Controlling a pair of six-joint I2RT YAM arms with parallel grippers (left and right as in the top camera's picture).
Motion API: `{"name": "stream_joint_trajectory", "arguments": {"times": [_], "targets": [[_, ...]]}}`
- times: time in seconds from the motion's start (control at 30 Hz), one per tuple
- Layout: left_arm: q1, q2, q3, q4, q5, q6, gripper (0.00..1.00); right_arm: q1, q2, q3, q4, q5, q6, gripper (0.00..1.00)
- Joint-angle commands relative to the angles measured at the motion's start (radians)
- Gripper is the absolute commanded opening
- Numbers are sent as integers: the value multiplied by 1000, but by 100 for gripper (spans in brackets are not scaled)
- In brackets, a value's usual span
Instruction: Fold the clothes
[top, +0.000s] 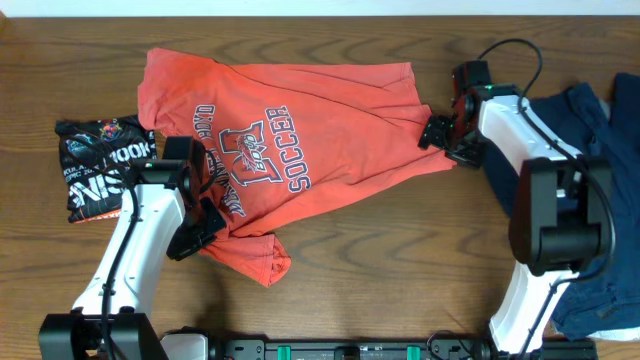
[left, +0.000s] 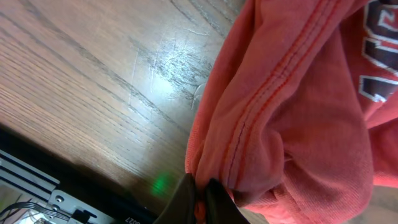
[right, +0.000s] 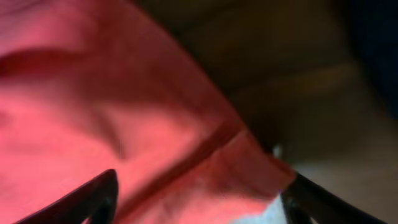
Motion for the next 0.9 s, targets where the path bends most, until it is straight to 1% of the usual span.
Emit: {"name": "stream_joint_trajectory", "arguments": {"times": [0.0,0.03,0.13,0.17,0.23,0.3,0.33,0.47,0.77,0.87], "targets": [[4,-2,-13,1,-25,14,6,5,5,-2,13,23,107,66],[4,-2,-13,1,-25,14,6,5,5,-2,17,23,107,60],[4,-2,-14,8,-25,14,6,4,5,-2,18,31,106,50],[4,-2,-14,10,-25,14,6,4,5,-2,14,38,106,49],[4,-2,-14,14,-25,14,6,3,5,-2,13,39,106,51],[4,-2,-14,19,-25,14,6,2,5,-1,11,39,100,59],[4,-2,-14,19,-25,14,6,0,4,1,6,39,93,61],[4,-2,-14,21,-25,14,6,-17,-12,26,-42,80,91,64],[4,-2,-14,35,-25,14,6,-35,-22,45,-48,71,68,60],[4,-2,-14,35,-25,14,6,-20,-22,45,-32,71,69,56]]}}
